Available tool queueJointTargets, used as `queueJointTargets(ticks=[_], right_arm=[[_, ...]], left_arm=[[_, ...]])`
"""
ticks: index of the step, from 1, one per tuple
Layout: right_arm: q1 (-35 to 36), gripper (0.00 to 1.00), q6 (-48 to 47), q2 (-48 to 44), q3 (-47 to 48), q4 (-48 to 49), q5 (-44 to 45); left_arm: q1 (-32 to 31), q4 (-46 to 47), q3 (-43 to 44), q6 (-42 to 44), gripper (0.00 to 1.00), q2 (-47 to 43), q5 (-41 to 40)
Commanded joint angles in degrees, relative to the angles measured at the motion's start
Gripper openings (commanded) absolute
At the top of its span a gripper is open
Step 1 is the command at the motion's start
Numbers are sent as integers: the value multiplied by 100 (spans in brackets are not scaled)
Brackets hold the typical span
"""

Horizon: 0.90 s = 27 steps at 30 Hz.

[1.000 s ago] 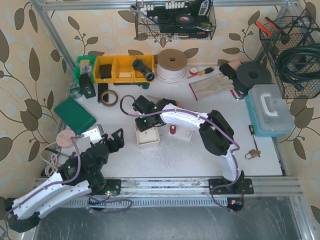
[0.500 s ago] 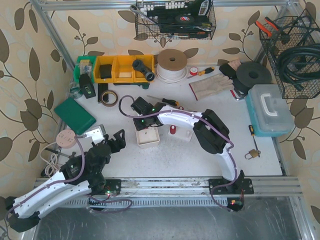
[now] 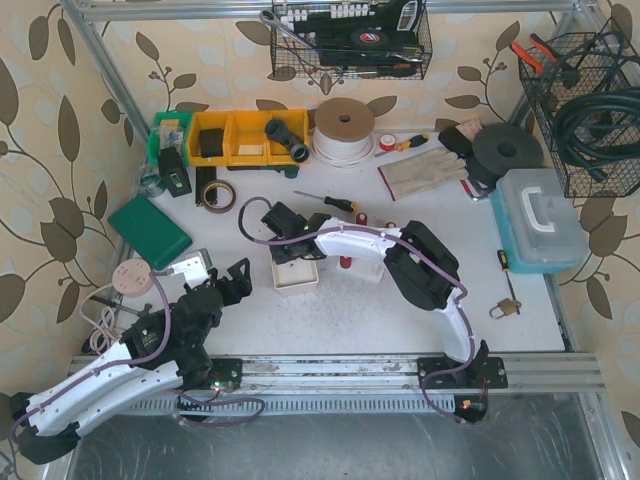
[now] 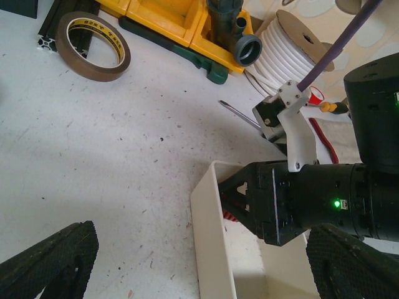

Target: Install the large spring

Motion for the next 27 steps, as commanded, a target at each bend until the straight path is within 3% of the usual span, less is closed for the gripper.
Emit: queueJointTargets(ticks=[1, 10, 16, 21, 27], right_arm=[[64, 22, 151, -164, -202, -359, 363], [163, 28, -3, -406, -251, -717, 259], [163, 51, -243, -473, -143, -1073, -10], [170, 62, -72, -612, -286, -996, -34], [205, 62, -51, -357, 88, -1440, -8]], left_arm=[[-43, 144, 77, 127, 94, 4, -121], [-43, 129, 41, 117, 94, -106, -122], [-43, 146, 8, 123, 94, -158, -128], [-43, 173, 6, 118, 94, -145, -122], [-43, 166, 4, 145, 94, -182, -103]])
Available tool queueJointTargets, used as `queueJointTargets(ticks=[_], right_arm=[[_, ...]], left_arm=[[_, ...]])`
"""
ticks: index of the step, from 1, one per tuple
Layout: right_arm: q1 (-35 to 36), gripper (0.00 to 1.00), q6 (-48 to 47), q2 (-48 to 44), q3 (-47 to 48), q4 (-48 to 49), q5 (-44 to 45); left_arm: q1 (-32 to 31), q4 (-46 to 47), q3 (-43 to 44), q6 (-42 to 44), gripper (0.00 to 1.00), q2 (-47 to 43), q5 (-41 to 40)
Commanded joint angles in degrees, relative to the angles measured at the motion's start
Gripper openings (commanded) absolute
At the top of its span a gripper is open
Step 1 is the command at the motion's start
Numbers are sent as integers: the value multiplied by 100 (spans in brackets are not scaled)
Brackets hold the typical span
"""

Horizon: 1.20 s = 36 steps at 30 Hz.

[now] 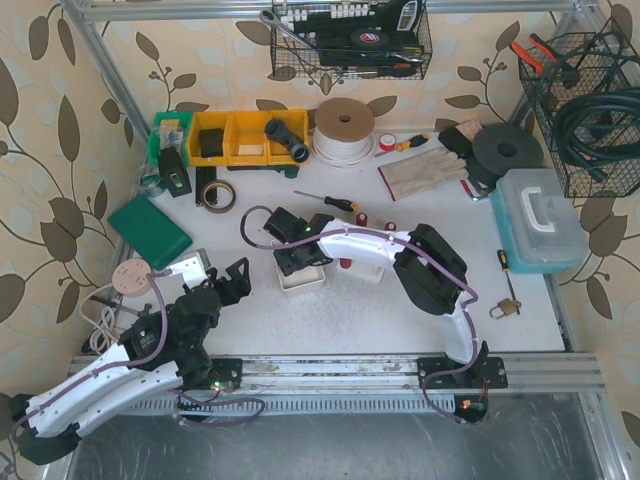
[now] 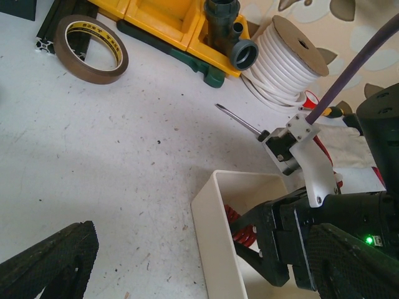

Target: Install the large spring

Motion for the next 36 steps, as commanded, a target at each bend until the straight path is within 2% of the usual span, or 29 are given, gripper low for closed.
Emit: queueJointTargets(ticks=[1, 16, 22, 24, 29, 36], right_arm=[[53, 61, 68, 38, 270, -480, -7], [-75, 53, -675, 1019, 1384, -1310, -195], [-123, 53, -937, 1100, 1466, -1520, -174], [-163, 52, -960, 1097, 1461, -1560, -168], [-307, 43, -764, 1009, 1330, -1417, -220], [-356, 46, -653, 1123, 1567, -1468, -285]], left_arm=[[-38, 170, -5, 145, 94, -74, -107], [-42, 201, -25, 171, 94, -110, -87], [-43, 237, -28, 182, 94, -73, -85], [-43, 241, -21, 188, 94, -51, -90], [-43, 246, -1, 197, 94, -4, -76], [-43, 255, -9, 206, 94, -2, -76]])
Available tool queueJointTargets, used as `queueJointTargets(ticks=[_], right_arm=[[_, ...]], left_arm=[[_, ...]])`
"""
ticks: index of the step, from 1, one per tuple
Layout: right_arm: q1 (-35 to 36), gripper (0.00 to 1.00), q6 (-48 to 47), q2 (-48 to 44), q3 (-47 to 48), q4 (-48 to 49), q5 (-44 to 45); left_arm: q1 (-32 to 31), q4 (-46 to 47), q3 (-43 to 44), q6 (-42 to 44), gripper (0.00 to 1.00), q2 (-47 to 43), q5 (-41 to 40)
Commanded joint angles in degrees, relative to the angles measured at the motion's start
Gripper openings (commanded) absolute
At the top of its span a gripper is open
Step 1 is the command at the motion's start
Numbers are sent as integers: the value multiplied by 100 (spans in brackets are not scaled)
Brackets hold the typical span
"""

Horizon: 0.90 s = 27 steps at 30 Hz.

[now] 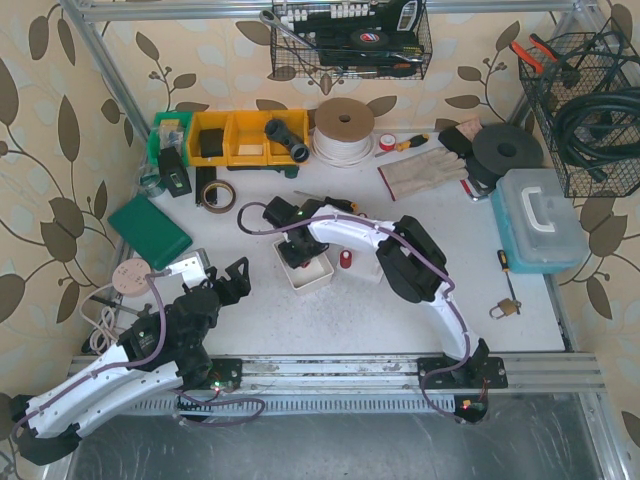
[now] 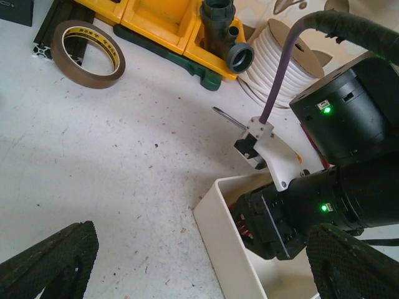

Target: Install the large spring

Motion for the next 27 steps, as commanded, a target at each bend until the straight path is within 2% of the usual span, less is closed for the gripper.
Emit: queueJointTargets(ticks=[1, 5, 9, 11, 14, 16, 23, 27], right_arm=[[6, 46, 95, 186, 303, -164, -44], [0, 46, 137, 285, 342, -200, -4], [-9, 41, 170, 265, 305, -204, 35], [-22, 30, 166, 260, 285, -198, 30], [-35, 9, 197, 207, 260, -164, -4], [-40, 0, 252, 100, 228, -97, -75], [-131, 0, 592, -673, -139, 338, -388], [-176, 0, 803, -1244, -399, 697, -569]], left_arm=[[-43, 197, -10, 97, 94, 56, -80], [-38, 191, -13, 88, 94, 15, -81], [-43, 191, -40, 88, 94, -31, -88], [-43, 191, -45, 80, 94, -37, -88], [-42, 186, -42, 73, 94, -28, -101], [-43, 163, -36, 50, 94, -43, -107], [-43, -275, 43, -336, 95, -140, -224], [-43, 146, 80, 167, 94, -151, 303]])
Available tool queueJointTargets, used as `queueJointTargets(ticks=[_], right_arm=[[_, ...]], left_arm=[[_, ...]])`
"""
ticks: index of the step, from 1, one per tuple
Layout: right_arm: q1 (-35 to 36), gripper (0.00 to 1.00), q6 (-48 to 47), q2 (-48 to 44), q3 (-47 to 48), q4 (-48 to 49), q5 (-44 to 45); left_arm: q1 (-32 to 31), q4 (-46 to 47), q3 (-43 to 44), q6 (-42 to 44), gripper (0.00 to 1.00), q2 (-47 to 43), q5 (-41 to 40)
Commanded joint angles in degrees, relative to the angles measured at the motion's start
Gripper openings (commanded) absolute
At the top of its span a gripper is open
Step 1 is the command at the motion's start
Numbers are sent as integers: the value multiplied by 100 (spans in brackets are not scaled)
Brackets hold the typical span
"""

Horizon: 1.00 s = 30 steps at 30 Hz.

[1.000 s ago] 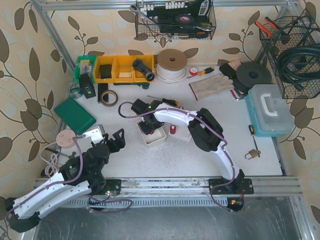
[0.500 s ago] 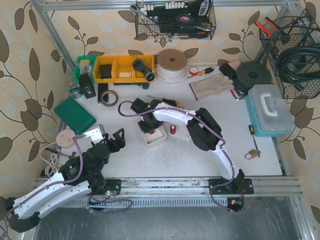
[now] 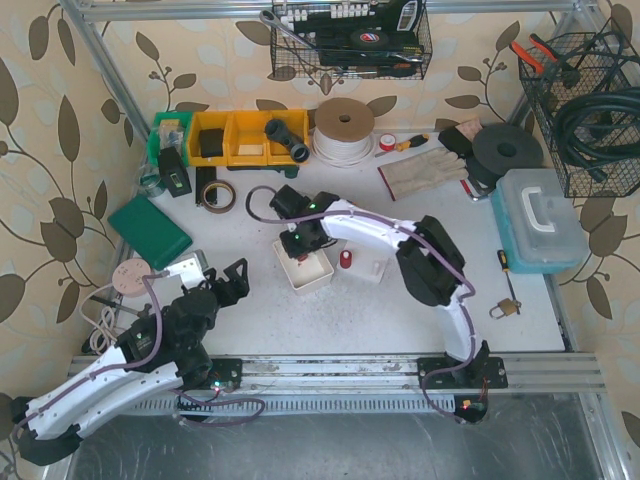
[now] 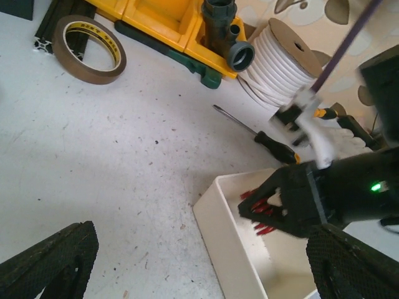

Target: Install the large spring

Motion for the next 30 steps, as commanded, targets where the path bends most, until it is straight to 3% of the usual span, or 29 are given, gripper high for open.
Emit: queueJointTargets(ticks=[1, 8, 15, 18, 25, 30], right_arm=[[-54, 0, 364, -905, -173, 508, -272], [-94, 0, 1013, -2351, -1188, 1632, -384], [-459, 0, 2387, -4143, -3166, 3624, -663], [-625, 0, 3019, -4839, -3857, 4286, -694], [-1074, 0, 4820, -6052, -5436, 6175, -755], [-1135, 0, 5392, -6488, -5908, 6740, -631]], left_arm=[[-43, 354, 133, 395, 94, 42, 414], [-43, 939, 712, 739, 93, 798, 1619], [-43, 2693, 1071, 841, 85, 1953, 3600], [-43, 3595, 1085, 382, 81, 2443, 4271], [-43, 5894, 894, -619, 82, 3221, 4770], [-39, 6415, 1249, -891, 81, 3830, 5097]])
